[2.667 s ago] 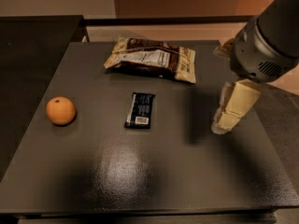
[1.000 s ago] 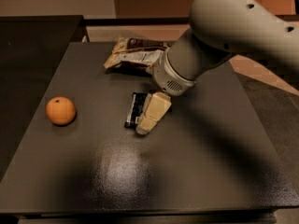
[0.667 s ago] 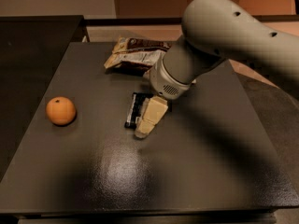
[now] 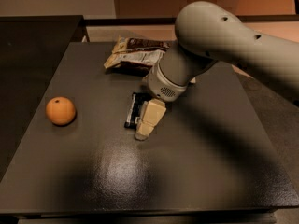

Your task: Pick rxbar blueberry

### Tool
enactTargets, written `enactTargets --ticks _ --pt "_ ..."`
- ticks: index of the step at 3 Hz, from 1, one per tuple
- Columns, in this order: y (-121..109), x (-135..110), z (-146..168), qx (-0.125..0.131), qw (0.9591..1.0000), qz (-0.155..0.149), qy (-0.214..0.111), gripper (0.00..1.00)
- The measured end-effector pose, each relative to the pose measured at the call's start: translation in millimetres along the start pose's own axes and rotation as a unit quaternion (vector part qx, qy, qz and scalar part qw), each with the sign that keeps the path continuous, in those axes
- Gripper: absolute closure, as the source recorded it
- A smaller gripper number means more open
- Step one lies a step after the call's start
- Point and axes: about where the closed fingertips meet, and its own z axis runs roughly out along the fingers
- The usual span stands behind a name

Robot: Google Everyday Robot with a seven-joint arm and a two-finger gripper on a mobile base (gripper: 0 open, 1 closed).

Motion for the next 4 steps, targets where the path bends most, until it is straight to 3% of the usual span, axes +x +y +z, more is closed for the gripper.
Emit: enactTargets --ticks 1,2,4 --pt "-1.1 3.5 5.8 -0.009 0.9999 0.004 0.01 0.04" --pt "-1.7 4.4 8.6 -0.021 0.9996 0.007 0.019 0.22" --pt "-4.3 -3.6 3.0 -0.041 0.9989 0.012 0.018 0.68"
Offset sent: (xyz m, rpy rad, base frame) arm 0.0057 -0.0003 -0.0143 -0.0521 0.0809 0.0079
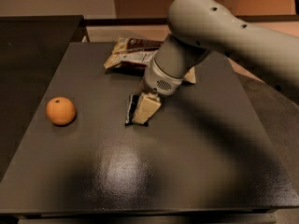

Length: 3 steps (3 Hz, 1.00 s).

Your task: Pick rxbar blueberry

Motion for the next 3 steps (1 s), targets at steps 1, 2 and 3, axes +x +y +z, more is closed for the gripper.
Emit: enactTargets --ticks 1,2,3 --pt "2.3 -5.0 -9.7 -0.013 0.9999 0.009 -0.007 0.92" --pt "6.5 -11.9 -27.7 -0.026 0.9993 0.02 -0.017 1.0" --pt "11.1 -24.3 -55.8 -0.031 0.9988 0.02 -0.034 1.0"
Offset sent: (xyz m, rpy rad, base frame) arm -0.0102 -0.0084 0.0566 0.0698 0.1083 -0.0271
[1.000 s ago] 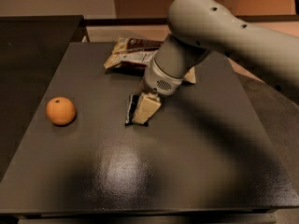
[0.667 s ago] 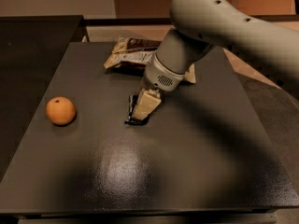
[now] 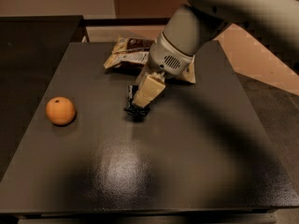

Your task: Pick rxbar blueberry

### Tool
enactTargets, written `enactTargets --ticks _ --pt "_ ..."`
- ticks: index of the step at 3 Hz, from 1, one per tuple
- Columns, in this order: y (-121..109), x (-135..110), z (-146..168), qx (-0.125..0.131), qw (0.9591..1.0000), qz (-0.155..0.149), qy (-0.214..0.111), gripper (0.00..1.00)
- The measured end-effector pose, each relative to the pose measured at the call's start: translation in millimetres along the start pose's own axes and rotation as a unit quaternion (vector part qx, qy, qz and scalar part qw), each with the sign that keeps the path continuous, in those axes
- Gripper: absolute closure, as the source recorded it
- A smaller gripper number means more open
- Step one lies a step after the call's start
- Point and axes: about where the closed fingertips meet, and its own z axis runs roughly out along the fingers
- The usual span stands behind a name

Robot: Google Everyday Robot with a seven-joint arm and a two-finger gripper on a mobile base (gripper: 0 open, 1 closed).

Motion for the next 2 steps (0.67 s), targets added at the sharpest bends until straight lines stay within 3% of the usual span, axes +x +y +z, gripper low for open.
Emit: enactTargets --ticks 1,2 --pt "11.0 -27.3 -45.5 0.001 0.9994 -0.019 -0.029 1.0" --pt "11.0 -27.3 -45.4 0.001 0.9994 -0.019 -0.029 1.0"
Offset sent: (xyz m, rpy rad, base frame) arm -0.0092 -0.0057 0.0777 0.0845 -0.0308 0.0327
